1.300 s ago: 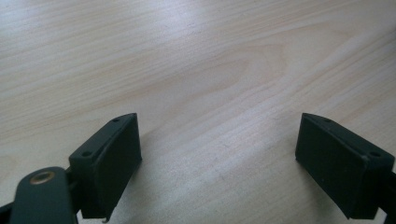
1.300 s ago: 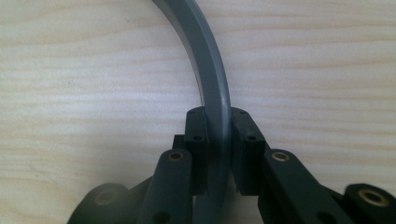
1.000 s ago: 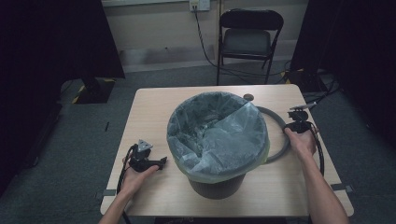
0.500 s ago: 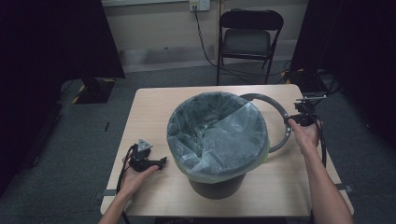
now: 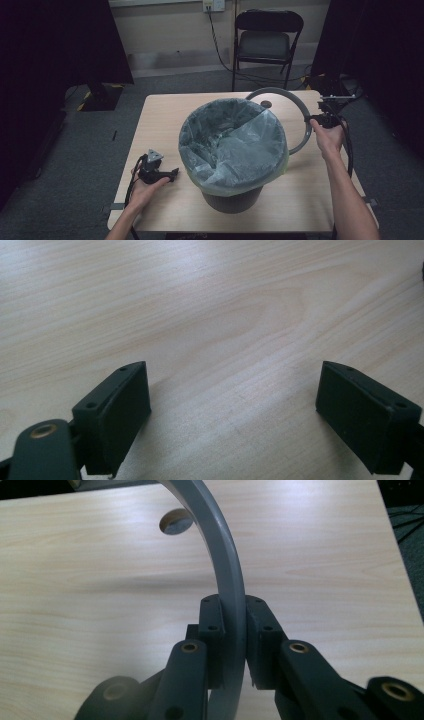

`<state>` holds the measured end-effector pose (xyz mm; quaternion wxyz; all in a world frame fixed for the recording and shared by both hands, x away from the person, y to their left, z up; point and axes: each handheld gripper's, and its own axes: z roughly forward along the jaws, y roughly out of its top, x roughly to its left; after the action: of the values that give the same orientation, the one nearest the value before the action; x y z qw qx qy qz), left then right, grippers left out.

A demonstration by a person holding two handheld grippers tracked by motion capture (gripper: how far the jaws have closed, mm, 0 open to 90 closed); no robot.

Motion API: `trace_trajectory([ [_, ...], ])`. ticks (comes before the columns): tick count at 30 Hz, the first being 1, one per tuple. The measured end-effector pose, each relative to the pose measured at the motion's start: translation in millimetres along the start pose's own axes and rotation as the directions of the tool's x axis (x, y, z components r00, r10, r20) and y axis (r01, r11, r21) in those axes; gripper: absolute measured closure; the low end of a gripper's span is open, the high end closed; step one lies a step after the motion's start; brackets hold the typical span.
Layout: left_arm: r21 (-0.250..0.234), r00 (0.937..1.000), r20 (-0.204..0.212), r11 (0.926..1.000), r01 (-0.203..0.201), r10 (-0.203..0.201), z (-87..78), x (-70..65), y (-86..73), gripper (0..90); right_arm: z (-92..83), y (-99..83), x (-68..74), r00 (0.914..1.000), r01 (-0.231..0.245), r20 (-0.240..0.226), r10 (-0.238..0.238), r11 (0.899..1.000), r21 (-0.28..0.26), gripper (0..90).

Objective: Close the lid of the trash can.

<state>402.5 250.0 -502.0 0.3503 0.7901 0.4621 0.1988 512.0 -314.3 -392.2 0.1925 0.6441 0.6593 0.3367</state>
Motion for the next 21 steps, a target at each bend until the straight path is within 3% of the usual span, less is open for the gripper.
trace_trajectory([
  [5,-0.003,1.0000,0.001,1.0000,0.004,-0.004,0.4,-0.3,0.1,13.3,-5.3,9.1,0.2,0.9993,-0.018,-0.032,0.017,0.999,-0.036,79.9],
  [10,-0.003,1.0000,0.000,1.0000,0.004,-0.004,0.5,-0.3,0.2,13.3,-11.0,22.2,2.6,0.9993,-0.012,-0.036,0.009,0.998,-0.062,80.0],
  [21,-0.003,1.0000,0.002,1.0000,0.001,-0.001,0.6,0.1,0.3,13.3,-11.7,41.8,8.5,0.9982,-0.025,-0.056,0.022,0.997,-0.068,79.9],
])
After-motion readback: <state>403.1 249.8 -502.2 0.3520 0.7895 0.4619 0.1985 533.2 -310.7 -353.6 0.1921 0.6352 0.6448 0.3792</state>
